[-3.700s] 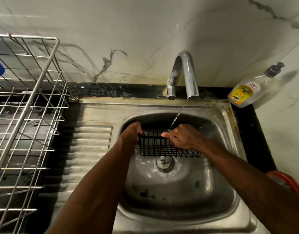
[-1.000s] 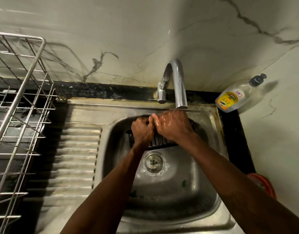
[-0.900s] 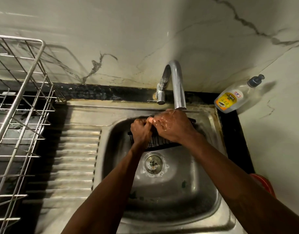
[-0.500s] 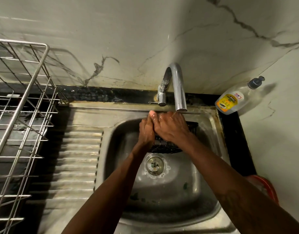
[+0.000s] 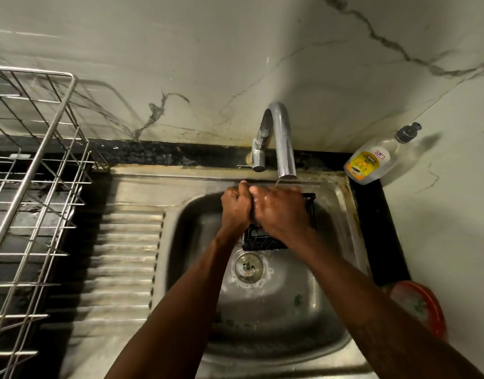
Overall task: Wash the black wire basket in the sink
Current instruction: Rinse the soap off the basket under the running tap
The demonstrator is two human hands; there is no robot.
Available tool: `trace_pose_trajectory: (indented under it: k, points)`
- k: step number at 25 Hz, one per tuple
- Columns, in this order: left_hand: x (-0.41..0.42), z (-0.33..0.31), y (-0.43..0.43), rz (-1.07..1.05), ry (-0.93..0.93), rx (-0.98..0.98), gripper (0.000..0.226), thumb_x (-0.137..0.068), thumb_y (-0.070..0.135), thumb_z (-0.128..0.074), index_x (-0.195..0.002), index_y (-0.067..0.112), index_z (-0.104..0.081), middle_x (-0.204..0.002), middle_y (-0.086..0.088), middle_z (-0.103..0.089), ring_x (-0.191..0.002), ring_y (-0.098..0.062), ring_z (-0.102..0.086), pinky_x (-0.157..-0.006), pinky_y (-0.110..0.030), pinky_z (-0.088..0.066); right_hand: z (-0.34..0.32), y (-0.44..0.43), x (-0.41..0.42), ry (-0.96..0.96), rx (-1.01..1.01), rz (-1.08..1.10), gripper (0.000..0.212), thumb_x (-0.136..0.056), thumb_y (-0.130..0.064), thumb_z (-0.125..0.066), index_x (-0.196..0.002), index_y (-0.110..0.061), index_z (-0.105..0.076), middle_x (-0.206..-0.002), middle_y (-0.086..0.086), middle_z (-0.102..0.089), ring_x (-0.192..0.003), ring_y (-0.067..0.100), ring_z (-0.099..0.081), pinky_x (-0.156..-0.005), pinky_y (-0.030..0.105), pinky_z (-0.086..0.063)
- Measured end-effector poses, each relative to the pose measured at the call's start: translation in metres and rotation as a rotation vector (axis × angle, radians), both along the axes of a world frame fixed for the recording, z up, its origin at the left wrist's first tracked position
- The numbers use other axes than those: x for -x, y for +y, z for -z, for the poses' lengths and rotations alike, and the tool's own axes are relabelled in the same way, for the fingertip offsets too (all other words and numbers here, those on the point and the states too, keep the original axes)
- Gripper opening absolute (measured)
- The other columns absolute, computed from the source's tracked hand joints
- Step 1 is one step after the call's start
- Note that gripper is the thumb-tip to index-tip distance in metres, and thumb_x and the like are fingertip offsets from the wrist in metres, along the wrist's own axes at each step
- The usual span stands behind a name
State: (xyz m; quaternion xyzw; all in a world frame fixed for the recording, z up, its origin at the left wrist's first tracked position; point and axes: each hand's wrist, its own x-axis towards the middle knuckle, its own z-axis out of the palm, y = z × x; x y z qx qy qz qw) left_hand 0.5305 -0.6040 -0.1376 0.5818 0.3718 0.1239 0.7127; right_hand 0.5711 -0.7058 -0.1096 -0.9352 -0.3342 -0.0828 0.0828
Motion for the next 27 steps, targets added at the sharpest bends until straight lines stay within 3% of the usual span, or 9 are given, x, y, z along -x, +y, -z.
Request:
trace_pose_trajectory:
  k: [2, 5, 12, 15, 17, 19, 22, 24, 27]
  points:
    - [0.003, -0.005, 0.009, -0.037, 0.061, -0.003, 0.032, -0.103, 0.024, -0.052, -0.071, 0.019, -0.054, -0.073, -0.002, -0.059, -0.07, -0.015, -0.059, -0.069, -0.033, -0.05, 0.001, 0.02, 0.015, 0.078, 0.053, -0.049, 0.035, -0.103, -0.037, -0.034, -0.109, -0.024, -0.066, -0.099, -0.001, -0.071, -0.092, 0.019, -0.066, -0.091, 0.041, -0.047]
    - [0.014, -0.008, 0.026, -0.032, 0.046, -0.056, 0.031, -0.104, 0.024, -0.05, -0.073, 0.018, -0.051, -0.072, -0.002, -0.058, -0.068, -0.012, -0.06, -0.068, -0.03, -0.05, 0.003, -0.001, 0.004, 0.128, 0.085, -0.152, 0.049, -0.105, -0.054, -0.029, -0.124, -0.022, -0.061, -0.117, 0.002, -0.067, -0.108, 0.023, -0.061, -0.098, 0.043, -0.043]
    - [0.007, -0.016, 0.033, 0.013, 0.079, -0.087, 0.034, -0.103, 0.023, -0.048, -0.071, 0.017, -0.055, -0.073, -0.005, -0.061, -0.073, -0.018, -0.058, -0.074, -0.039, -0.051, 0.009, 0.041, 0.029, 0.056, 0.082, 0.214, 0.045, -0.103, -0.042, -0.027, -0.102, -0.021, -0.067, -0.099, 0.004, -0.069, -0.096, 0.027, -0.059, -0.094, 0.046, -0.038]
    - [0.013, -0.012, 0.035, 0.034, 0.123, -0.117, 0.028, -0.104, 0.028, -0.045, -0.084, 0.014, -0.058, -0.084, 0.002, -0.056, -0.078, -0.008, -0.054, -0.078, -0.028, -0.047, 0.008, 0.037, 0.037, 0.055, 0.013, -0.015, 0.03, -0.101, -0.034, -0.04, -0.11, -0.018, -0.064, -0.106, 0.007, -0.067, -0.102, 0.03, -0.059, -0.1, 0.047, -0.04]
    - [0.016, -0.007, 0.033, 0.092, 0.12, -0.129, 0.043, -0.101, 0.041, -0.043, -0.096, 0.003, -0.063, -0.091, -0.008, -0.063, -0.084, -0.021, -0.062, -0.083, -0.034, -0.055, 0.003, 0.005, 0.019, 0.12, 0.089, -0.14, 0.046, -0.104, -0.05, -0.036, -0.127, -0.019, -0.06, -0.124, 0.008, -0.065, -0.115, 0.029, -0.059, -0.104, 0.045, -0.041]
    - [0.013, 0.0, 0.031, 0.108, 0.072, -0.124, 0.056, -0.097, 0.046, -0.043, -0.092, -0.005, -0.064, -0.086, -0.029, -0.066, -0.079, -0.041, -0.065, -0.073, -0.051, -0.056, -0.006, -0.023, -0.005, 0.197, 0.069, -0.055, 0.057, -0.103, -0.061, -0.033, -0.12, -0.018, -0.065, -0.113, 0.008, -0.069, -0.108, 0.028, -0.065, -0.086, 0.034, -0.048]
    - [0.01, -0.006, 0.024, 0.117, 0.055, -0.125, 0.046, -0.106, 0.031, -0.042, -0.076, 0.001, -0.061, -0.072, -0.027, -0.063, -0.065, -0.031, -0.06, -0.063, -0.043, -0.05, -0.012, -0.016, -0.031, 0.307, 0.052, 0.296, 0.057, -0.108, -0.048, -0.026, -0.09, -0.012, -0.066, -0.068, 0.002, -0.056, -0.071, 0.026, -0.065, -0.057, 0.025, -0.037]
    - [0.009, -0.008, 0.023, 0.106, 0.047, -0.166, 0.043, -0.105, 0.032, -0.041, -0.076, 0.009, -0.062, -0.074, -0.015, -0.066, -0.068, -0.024, -0.061, -0.066, -0.038, -0.051, -0.012, 0.011, -0.011, 0.23, 0.181, 0.263, 0.054, -0.107, -0.046, -0.024, -0.089, -0.017, -0.066, -0.067, 0.001, -0.057, -0.066, 0.022, -0.061, -0.075, 0.035, -0.049]
    - [0.013, -0.001, 0.026, 0.183, 0.186, -0.238, 0.032, -0.097, 0.047, -0.037, -0.083, 0.025, -0.056, -0.099, -0.007, -0.061, -0.094, -0.024, -0.058, -0.093, -0.045, -0.053, 0.001, 0.031, 0.032, 0.109, 0.084, 0.001, 0.034, -0.102, -0.039, -0.037, -0.101, -0.024, -0.067, -0.089, 0.001, -0.069, -0.087, 0.025, -0.065, -0.096, 0.048, -0.041]
